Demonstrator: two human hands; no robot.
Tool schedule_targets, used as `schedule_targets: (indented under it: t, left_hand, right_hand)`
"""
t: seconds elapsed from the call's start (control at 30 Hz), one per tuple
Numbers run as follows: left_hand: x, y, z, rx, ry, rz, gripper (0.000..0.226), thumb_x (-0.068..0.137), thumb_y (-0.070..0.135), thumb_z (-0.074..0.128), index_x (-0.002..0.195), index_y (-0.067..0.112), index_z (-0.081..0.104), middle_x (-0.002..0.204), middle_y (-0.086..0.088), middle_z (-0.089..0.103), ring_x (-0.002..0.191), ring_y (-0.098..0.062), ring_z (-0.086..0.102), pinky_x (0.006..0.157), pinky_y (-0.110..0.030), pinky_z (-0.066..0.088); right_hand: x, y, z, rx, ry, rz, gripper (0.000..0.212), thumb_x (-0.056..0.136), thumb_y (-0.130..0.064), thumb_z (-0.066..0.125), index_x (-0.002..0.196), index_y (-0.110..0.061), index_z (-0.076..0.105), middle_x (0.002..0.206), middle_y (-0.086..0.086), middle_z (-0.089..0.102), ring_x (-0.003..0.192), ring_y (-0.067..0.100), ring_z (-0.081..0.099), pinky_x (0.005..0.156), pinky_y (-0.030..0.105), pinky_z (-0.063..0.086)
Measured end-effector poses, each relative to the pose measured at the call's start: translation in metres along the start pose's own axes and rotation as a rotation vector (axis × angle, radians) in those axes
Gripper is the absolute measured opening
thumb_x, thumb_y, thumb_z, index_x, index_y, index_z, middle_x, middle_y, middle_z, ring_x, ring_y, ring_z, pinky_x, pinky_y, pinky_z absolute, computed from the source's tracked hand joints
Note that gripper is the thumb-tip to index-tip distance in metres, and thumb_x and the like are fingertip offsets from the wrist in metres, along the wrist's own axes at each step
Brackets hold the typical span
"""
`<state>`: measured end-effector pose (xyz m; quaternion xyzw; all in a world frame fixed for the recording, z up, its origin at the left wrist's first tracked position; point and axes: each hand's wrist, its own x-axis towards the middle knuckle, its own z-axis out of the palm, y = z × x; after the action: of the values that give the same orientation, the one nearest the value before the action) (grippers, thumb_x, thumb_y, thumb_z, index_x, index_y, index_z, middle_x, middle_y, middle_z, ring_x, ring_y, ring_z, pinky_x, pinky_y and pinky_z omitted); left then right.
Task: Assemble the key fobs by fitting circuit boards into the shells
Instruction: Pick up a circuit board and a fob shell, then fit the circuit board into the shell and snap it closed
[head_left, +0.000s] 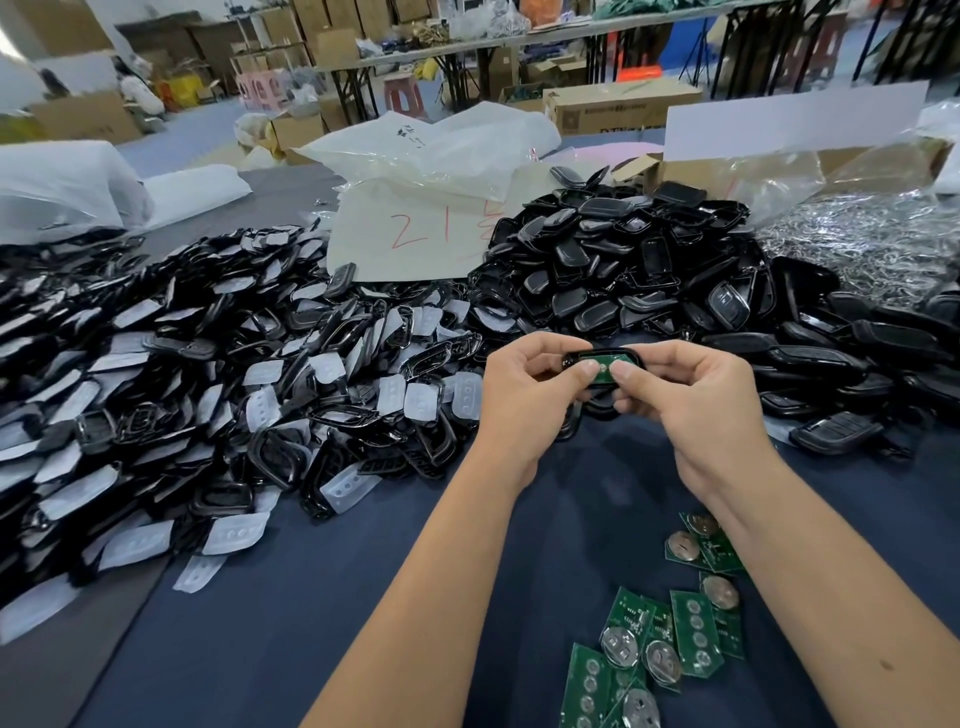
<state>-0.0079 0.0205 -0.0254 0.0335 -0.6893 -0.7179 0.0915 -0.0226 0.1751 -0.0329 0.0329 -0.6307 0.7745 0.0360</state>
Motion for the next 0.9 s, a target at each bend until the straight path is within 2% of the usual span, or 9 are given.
schedule_targets:
  t: [0.1, 0.27, 0.33, 0.43, 0.5, 0.57, 0.67, 0.8, 0.9]
  left_hand:
    - [0.001, 0.0, 0.001, -0.043, 0.042, -0.036, 0.013, 0.087, 0.007, 0.079, 0.095, 0.014, 0.071, 0.086, -0.01, 0.076, 0.064, -0.012, 0.07, 0.067, -0.026, 0.054]
    - [-0.002, 0.0, 0.006, -0.141, 0.002, -0.088, 0.009, 0.088, 0.013, 0.079, 0.085, 0.014, 0.07, 0.075, -0.006, 0.064, 0.072, -0.018, 0.059, 0.067, -0.028, 0.046]
    - [-0.002, 0.0, 0.007, -0.153, 0.05, -0.079, 0.008, 0.09, 0.01, 0.077, 0.086, 0.01, 0.07, 0.069, -0.002, 0.061, 0.065, -0.012, 0.056, 0.063, -0.024, 0.046]
    - [0.002, 0.009, 0.0, -0.193, 0.172, -0.057, 0.006, 0.092, 0.005, 0.073, 0.09, 0.001, 0.07, 0.07, -0.006, 0.058, 0.059, -0.009, 0.051, 0.058, -0.02, 0.046]
    - [0.006, 0.017, -0.012, -0.235, 0.289, -0.019, 0.013, 0.093, 0.002, 0.07, 0.082, 0.009, 0.069, 0.065, 0.002, 0.058, 0.056, -0.007, 0.049, 0.055, -0.018, 0.044]
    - [0.012, 0.025, -0.031, -0.228, 0.437, 0.05, 0.022, 0.094, 0.002, 0.068, 0.076, 0.016, 0.067, 0.063, 0.008, 0.06, 0.055, -0.005, 0.049, 0.056, -0.019, 0.044]
    - [0.019, 0.032, -0.067, -0.183, 0.675, 0.102, 0.029, 0.096, 0.008, 0.065, 0.069, 0.02, 0.065, 0.061, 0.01, 0.061, 0.056, -0.008, 0.05, 0.058, -0.023, 0.044]
    - [0.027, 0.027, -0.103, -0.208, 0.892, 0.067, 0.03, 0.096, 0.012, 0.064, 0.067, 0.016, 0.058, 0.061, 0.002, 0.055, 0.059, -0.017, 0.047, 0.058, -0.03, 0.042]
    - [0.028, 0.024, -0.111, -0.224, 0.958, 0.016, 0.032, 0.095, 0.014, 0.064, 0.065, 0.016, 0.054, 0.053, 0.005, 0.053, 0.049, -0.014, 0.046, 0.05, -0.025, 0.041]
  right_hand:
    - [-0.001, 0.0, 0.002, 0.053, 0.025, -0.003, 0.012, 0.084, 0.004, 0.079, 0.092, -0.005, 0.076, 0.075, 0.008, 0.076, 0.059, 0.017, 0.069, 0.061, 0.023, 0.059]
    - [-0.001, -0.002, 0.01, 0.129, 0.059, -0.023, 0.013, 0.087, 0.005, 0.076, 0.09, -0.007, 0.075, 0.076, 0.005, 0.077, 0.063, 0.018, 0.073, 0.063, 0.023, 0.06]
    - [-0.002, -0.001, 0.017, 0.119, 0.057, -0.058, 0.013, 0.088, 0.005, 0.076, 0.092, -0.008, 0.075, 0.078, 0.004, 0.078, 0.065, 0.017, 0.073, 0.064, 0.023, 0.06]
    - [0.002, -0.005, 0.034, 0.035, -0.01, -0.112, 0.009, 0.092, -0.002, 0.076, 0.093, -0.011, 0.075, 0.079, 0.004, 0.078, 0.064, 0.016, 0.072, 0.061, 0.023, 0.059]
    - [0.011, -0.008, 0.05, -0.063, -0.098, -0.144, 0.006, 0.097, -0.014, 0.074, 0.091, -0.014, 0.077, 0.077, 0.004, 0.076, 0.064, 0.017, 0.071, 0.057, 0.025, 0.058]
    - [0.025, -0.007, 0.068, -0.211, -0.165, -0.186, 0.016, 0.1, -0.026, 0.07, 0.089, -0.018, 0.078, 0.077, 0.002, 0.075, 0.067, 0.017, 0.071, 0.057, 0.035, 0.061]
    - [0.05, -0.001, 0.099, -0.62, -0.243, -0.388, 0.015, 0.098, -0.025, 0.068, 0.096, -0.018, 0.081, 0.085, -0.004, 0.077, 0.081, 0.018, 0.072, 0.078, 0.045, 0.061]
    - [0.095, 0.008, 0.14, -1.224, -0.515, -0.78, 0.027, 0.104, -0.017, 0.059, 0.127, -0.017, 0.073, 0.128, 0.004, 0.071, 0.115, 0.029, 0.058, 0.104, 0.039, 0.039]
    - [0.118, 0.01, 0.161, -1.456, -0.711, -0.847, 0.037, 0.106, -0.016, 0.055, 0.141, -0.024, 0.063, 0.152, -0.003, 0.052, 0.132, 0.029, 0.04, 0.107, 0.042, 0.041]
